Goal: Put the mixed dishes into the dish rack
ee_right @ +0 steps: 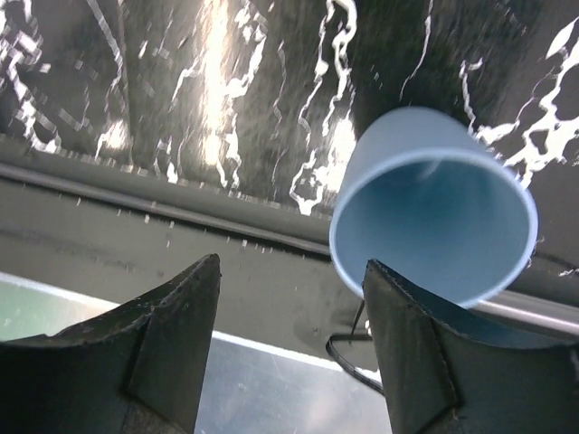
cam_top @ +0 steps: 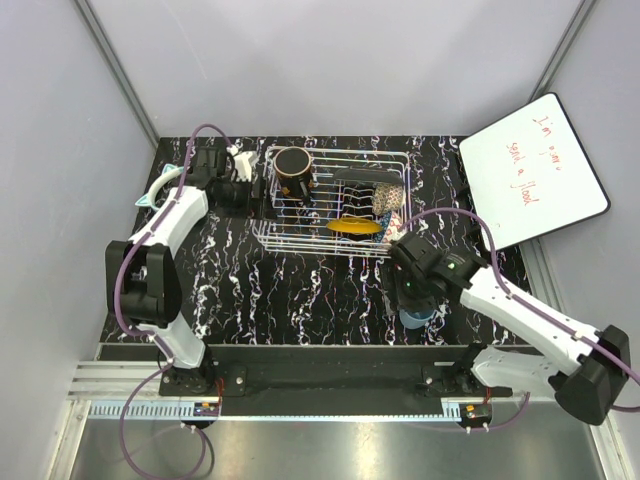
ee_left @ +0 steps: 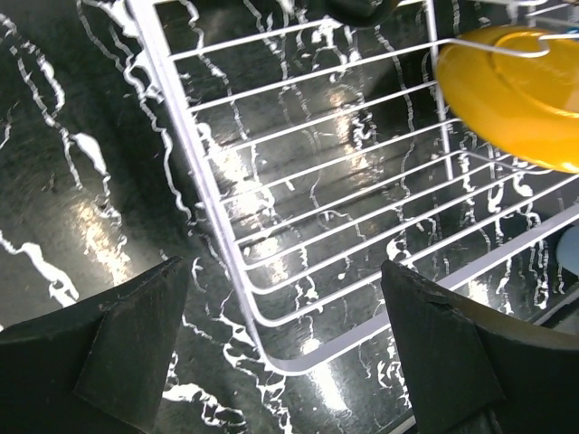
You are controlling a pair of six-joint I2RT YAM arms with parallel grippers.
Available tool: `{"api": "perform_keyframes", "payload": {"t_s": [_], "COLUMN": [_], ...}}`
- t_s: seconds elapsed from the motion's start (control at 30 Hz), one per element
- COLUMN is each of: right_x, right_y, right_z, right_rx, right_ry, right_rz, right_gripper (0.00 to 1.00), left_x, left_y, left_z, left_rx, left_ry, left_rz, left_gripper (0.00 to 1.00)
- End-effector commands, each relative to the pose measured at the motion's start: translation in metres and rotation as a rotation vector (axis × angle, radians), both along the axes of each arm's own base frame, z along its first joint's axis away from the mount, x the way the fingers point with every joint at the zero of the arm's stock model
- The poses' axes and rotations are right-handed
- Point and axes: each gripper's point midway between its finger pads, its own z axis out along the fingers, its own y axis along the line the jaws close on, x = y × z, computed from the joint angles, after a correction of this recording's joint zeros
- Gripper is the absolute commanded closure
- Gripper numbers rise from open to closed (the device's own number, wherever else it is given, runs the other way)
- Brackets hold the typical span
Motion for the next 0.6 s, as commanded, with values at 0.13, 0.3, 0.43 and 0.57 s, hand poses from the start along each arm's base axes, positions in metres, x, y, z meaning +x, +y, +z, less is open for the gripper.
{"api": "perform_keyframes", "payload": {"t_s": [0.13,0.3,0.43,0.57], "right_x": [0.031,0.028,0.024,0.020], "right_y": [0.009,0.009,0.011,0.011], "right_z": [-0.001,-0.012,-0.018,-0.026], "right_rx": [-0.042,-0.042,-0.032,-0.031], "right_ry": [-0.078,-0.058,-0.038,-0.017], "right_rz": [-0.055,-0.057,-0.059,-0.053], "right_gripper": [0.34,0.39,0.45,0.50], "left_x": [-0.005,-0.016,-0.026,-0.036], "left_y": [-0.022,-0.032,-0.039,-0.043], "left_z": [0.012,0.003,0.000,-0.002], "left_rx": [-0.123,-0.151,-0.168,-0.174], "left_ry": [-0.019,0.012,0.031,0.043], "left_rz": [-0.055,-0.077,-0.100,-0.115], "left_gripper": [0.14,0.15,0.17,0.18]}}
